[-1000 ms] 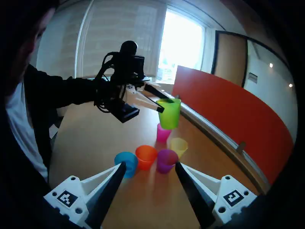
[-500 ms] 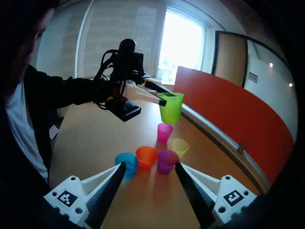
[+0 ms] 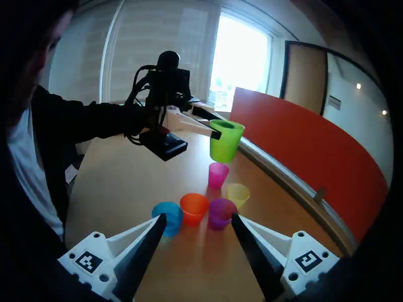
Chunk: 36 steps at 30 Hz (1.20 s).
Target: Pour water
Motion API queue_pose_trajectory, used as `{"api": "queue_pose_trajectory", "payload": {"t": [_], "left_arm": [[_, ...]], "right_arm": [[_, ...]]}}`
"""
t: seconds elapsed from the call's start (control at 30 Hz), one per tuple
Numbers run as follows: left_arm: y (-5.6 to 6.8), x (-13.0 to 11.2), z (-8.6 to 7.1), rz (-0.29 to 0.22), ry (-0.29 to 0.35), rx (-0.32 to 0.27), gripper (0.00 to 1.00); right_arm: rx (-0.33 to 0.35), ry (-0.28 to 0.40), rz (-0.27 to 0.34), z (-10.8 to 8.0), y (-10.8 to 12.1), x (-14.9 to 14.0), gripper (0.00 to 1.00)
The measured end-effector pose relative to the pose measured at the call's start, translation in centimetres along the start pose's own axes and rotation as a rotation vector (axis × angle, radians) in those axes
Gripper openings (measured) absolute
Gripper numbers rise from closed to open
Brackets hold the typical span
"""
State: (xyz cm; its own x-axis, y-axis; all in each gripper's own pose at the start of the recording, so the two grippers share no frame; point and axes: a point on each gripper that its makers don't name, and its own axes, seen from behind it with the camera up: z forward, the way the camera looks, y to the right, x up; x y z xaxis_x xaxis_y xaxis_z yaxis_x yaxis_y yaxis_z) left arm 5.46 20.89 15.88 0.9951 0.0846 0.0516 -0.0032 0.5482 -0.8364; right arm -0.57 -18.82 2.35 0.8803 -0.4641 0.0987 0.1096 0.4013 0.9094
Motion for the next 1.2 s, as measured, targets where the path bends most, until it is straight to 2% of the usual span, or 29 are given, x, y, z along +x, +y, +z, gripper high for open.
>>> {"api": "queue_pose_trajectory", "payload": {"t": [0.5, 0.8, 1.2], "left_arm": [[-0.4, 0.4, -0.5, 0.005, 0.003, 0.008, 0.87], [-0.5, 0.3, -1.0, 0.017, -0.004, 0.012, 0.87], [-0.4, 0.5, -1.5, 0.028, -0.011, 0.008, 0.88]], "right_arm": [[0.022, -0.009, -0.004, 1.1, -0.3, -0.2, 1.0], [0.062, -0.024, -0.011, 3.2, -1.4, -1.3, 1.0], [0.12, -0.048, 0.007, 6.1, -3.0, -3.4, 1.0]]}}
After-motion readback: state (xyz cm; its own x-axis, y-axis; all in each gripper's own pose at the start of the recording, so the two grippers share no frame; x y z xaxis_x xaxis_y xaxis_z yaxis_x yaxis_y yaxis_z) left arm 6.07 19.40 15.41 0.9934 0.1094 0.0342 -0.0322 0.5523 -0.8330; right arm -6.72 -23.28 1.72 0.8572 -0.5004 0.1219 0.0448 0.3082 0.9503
